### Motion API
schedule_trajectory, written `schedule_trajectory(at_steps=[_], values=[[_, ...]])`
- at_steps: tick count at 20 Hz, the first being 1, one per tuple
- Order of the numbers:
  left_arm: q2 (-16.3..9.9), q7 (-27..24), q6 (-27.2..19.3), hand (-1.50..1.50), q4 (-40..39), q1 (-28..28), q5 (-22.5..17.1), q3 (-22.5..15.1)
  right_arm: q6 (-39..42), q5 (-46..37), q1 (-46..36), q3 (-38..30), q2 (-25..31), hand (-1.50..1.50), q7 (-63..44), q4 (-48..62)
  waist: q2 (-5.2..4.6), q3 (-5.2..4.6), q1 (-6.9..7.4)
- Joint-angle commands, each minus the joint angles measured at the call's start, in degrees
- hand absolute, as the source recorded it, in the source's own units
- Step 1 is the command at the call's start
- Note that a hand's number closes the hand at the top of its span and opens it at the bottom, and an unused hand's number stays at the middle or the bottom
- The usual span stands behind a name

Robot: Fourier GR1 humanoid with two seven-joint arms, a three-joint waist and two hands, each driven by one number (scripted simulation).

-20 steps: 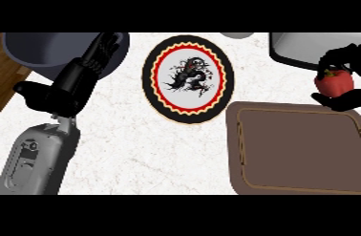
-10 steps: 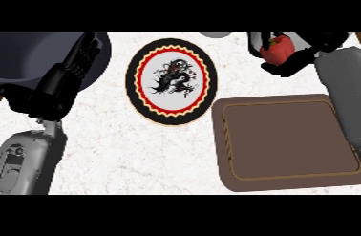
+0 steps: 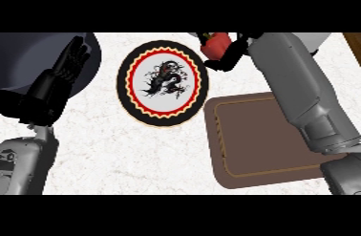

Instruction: Pick the bell pepper from the tray and place it in the plate

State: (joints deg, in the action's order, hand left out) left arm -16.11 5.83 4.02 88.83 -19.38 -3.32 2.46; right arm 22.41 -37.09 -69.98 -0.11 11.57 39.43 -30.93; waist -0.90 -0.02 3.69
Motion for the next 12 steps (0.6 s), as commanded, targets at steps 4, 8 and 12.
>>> schedule_trajectory(at_steps=[4, 8, 12], values=[[0.7, -0.4, -0.5, 0.0, 2.8, 2.9, 0.1, 0.6, -5.9, -2.7, -3.3, 1.7, -10.4, 1.5, -2.2, 8.2, 0.26, 0.0, -1.08], [0.3, 1.5, -0.2, 0.0, 1.9, 0.0, 0.5, 0.3, -10.4, -2.2, -6.6, 5.7, -11.4, 1.5, -5.2, 12.1, -0.01, -0.02, 0.39], [0.8, 1.5, 0.6, 0.0, 0.4, -2.3, 0.7, -0.6, -13.4, 0.8, -6.6, 9.9, -11.5, 1.5, -5.3, 14.3, -0.27, -0.04, 1.51]])
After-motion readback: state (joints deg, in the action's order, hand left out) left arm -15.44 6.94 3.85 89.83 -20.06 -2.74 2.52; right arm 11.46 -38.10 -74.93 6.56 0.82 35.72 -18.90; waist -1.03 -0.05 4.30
